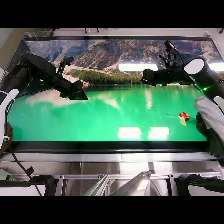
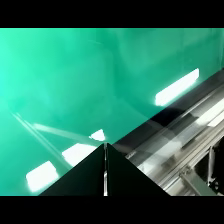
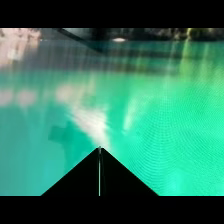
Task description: Fold the shirts.
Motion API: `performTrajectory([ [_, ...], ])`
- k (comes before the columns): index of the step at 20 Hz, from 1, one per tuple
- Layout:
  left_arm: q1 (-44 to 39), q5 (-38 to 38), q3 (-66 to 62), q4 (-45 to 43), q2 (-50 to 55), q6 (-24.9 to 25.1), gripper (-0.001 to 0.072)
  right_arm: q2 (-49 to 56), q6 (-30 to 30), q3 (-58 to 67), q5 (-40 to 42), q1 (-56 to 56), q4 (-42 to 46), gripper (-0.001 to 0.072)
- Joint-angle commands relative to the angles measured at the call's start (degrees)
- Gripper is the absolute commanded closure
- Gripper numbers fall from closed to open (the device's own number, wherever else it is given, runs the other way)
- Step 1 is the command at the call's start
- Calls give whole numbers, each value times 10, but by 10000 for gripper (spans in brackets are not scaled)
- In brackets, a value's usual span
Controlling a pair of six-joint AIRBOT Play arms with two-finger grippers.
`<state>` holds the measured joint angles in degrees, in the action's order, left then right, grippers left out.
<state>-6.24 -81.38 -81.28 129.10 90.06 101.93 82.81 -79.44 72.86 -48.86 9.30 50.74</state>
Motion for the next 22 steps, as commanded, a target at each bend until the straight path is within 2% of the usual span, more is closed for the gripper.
performTrajectory([
  [1, 0, 54, 0, 8, 1, 15, 683, 2, -2, 0, 5, 1, -31, 696],
  [2, 8, 76, -1, -8, 0, 30, 700, 4, -2, 0, 4, 1, -56, 696],
  [3, 20, 84, -9, -53, 2, 25, 701, 7, -2, 0, 3, 1, -78, 695],
  [5, 70, 78, -57, -253, 12, -22, 701, 16, -2, 0, 14, 1, -112, 695],
  [7, 136, 73, -105, -466, 12, -101, 699, 30, -2, 0, 12, 1, -116, 695],
  [8, 177, 66, -129, -533, 12, -122, 684, 37, -2, 0, 8, 1, -115, 695],
  [9, 222, 60, -150, -561, 12, -122, 567, 45, -2, 0, 4, 1, -115, 696],
  [10, 264, 59, -164, -565, 12, -119, 535, 54, -2, 0, 0, 1, -115, 695],
  [13, 389, 20, -175, -545, 12, -121, 534, 78, -2, 0, -12, 1, -115, 695],
  [15, 464, -35, -174, -497, 12, -115, 681, 91, -2, 0, -16, 1, -116, 696],
  [17, 528, -39, -170, -431, 11, -97, 679, 96, -2, 0, -16, 1, -122, 695],
  [18, 556, -33, -163, -388, 11, -87, 520, 96, -2, 0, -15, 1, -122, 696],
  [19, 580, -34, -150, -348, 11, -71, 174, 96, -2, 0, -16, 1, -124, 696],
  [20, 598, -37, -131, -318, 11, -53, 0, 96, -1, 0, -16, 1, -124, 696],
  [22, 609, -25, -71, -331, 11, 1, 0, 96, 2, 0, -15, 1, -124, 696],
])
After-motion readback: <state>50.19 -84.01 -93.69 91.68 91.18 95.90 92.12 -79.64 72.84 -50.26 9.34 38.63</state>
